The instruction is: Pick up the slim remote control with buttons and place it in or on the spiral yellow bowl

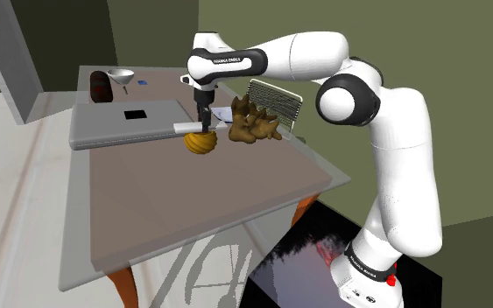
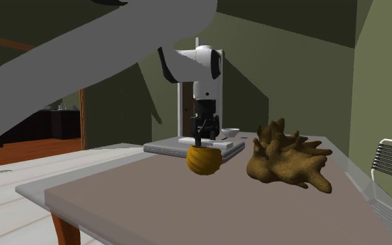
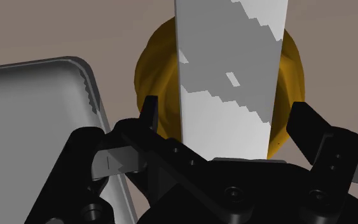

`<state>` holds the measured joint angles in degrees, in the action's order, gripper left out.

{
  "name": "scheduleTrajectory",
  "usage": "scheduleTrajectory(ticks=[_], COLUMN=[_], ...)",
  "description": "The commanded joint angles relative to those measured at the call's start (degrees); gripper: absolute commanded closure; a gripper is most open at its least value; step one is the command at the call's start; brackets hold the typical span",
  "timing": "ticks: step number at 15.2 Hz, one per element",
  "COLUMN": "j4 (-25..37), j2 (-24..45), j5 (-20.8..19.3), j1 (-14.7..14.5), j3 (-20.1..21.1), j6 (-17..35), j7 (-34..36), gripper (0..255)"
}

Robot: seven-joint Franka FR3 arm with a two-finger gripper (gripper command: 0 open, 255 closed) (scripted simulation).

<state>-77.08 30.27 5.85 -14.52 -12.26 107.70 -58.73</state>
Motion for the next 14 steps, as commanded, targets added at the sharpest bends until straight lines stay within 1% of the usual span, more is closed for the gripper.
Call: scheduleTrajectory(ticks=[1, 2, 6, 14], j4=[0.0, 0.0, 6.6, 6.6], j2=[0.0, 0.0, -0.5, -0.5], j5=[0.0, 0.0, -0.2, -0.2], j1=[0.0, 0.0, 0.3, 0.3], j3=[0.0, 0.0, -0.1, -0.1], j6=[0.0, 0.0, -7.0, -7.0], j7=[0.0, 0.0, 0.3, 0.3], gripper=[0, 0, 0, 0])
